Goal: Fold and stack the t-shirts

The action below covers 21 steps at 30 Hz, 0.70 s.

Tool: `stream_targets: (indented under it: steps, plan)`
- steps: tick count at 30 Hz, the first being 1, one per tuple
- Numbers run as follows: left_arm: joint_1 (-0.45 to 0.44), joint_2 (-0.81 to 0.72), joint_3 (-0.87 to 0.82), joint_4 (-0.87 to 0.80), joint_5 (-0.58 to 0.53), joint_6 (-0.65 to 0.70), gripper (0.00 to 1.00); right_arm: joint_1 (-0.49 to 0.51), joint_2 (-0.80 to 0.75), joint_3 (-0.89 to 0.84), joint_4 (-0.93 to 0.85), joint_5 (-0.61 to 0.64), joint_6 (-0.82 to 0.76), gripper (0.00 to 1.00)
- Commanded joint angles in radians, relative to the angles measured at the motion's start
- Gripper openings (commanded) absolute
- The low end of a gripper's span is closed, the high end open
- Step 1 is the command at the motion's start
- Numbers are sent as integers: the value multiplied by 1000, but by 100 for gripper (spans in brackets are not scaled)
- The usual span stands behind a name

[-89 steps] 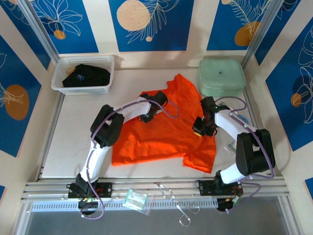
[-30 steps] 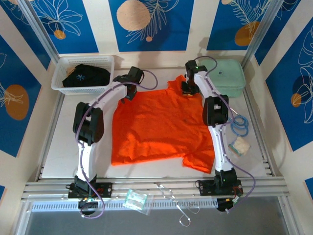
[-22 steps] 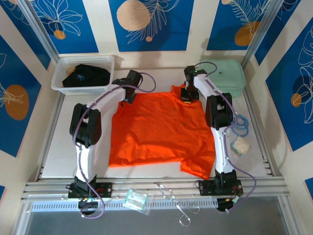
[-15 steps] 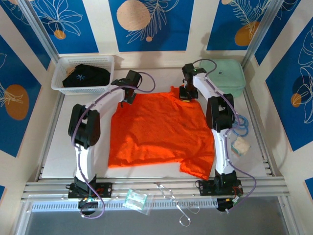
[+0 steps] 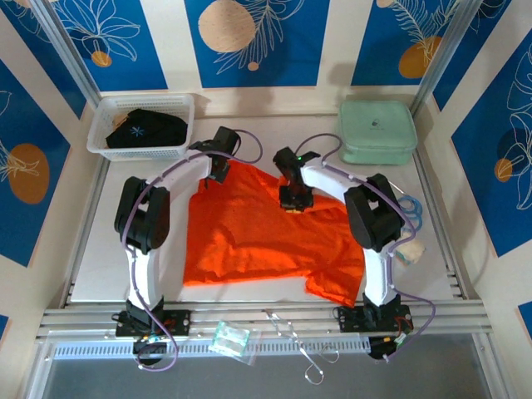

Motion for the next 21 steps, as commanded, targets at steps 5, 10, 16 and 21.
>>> stream_targets:
  steps: [5, 10, 16, 21]
  plan:
    - [-3, -74, -40, 19, -23, -9, 0, -38, -158, 62, -63, 65, 62, 40]
    - [-3, -86, -56, 27, -12, -18, 0, -153, -218, 42, -60, 44, 31, 43]
    - [-3, -81, -56, 24, 0, -26, 0, -305, -112, 51, 21, -120, -23, 45]
    - [-4, -83, -62, 25, -2, -26, 0, -337, 32, 173, 10, -160, -58, 52]
